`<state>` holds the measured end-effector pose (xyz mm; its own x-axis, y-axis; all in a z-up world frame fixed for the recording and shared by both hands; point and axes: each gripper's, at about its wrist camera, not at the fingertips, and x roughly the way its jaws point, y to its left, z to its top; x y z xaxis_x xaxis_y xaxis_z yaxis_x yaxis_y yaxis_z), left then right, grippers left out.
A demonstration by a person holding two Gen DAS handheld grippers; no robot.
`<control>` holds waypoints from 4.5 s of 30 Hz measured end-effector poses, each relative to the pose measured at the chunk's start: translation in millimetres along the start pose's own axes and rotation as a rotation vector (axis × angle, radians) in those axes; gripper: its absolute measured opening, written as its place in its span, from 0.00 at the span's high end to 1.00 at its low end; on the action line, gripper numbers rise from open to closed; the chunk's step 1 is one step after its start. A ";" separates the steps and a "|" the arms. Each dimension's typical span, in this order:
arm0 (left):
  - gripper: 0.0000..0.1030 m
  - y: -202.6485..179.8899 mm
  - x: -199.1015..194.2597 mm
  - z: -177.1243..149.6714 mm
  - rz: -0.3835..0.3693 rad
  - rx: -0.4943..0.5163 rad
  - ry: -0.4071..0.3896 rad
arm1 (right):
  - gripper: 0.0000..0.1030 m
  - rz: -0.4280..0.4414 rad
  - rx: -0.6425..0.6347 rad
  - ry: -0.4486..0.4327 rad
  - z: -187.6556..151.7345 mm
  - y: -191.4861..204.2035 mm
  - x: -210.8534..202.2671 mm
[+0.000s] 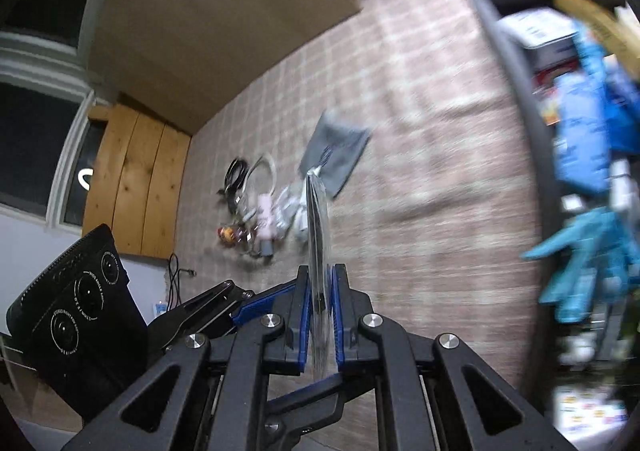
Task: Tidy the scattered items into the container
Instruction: 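Carry the blue card package into the black container and open the right gripper, then move both grippers back toward the remaining scattered items, then grasp the white USB cable with the right gripper while the left grasps the orange toy figure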
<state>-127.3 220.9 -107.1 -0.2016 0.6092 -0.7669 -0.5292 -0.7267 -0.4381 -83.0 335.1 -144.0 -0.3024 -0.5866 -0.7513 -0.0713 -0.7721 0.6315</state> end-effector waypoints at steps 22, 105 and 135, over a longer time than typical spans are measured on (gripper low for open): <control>0.27 -106.4 80.7 43.9 -0.101 0.156 0.080 | 0.42 -0.274 0.067 -0.101 13.8 -98.5 -113.3; 0.40 223.0 -81.6 -44.6 0.392 0.204 0.224 | 0.83 -0.292 -0.189 0.224 13.0 30.7 119.3; 0.73 217.3 -61.4 -50.0 0.567 0.292 0.338 | 0.87 -0.307 -0.225 0.230 4.4 39.6 125.1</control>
<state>-188.7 9.6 -178.7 -0.2696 -0.0028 -0.9630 -0.6265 -0.7589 0.1776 -127.8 232.3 -212.2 -0.0785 -0.3409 -0.9368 0.0911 -0.9383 0.3338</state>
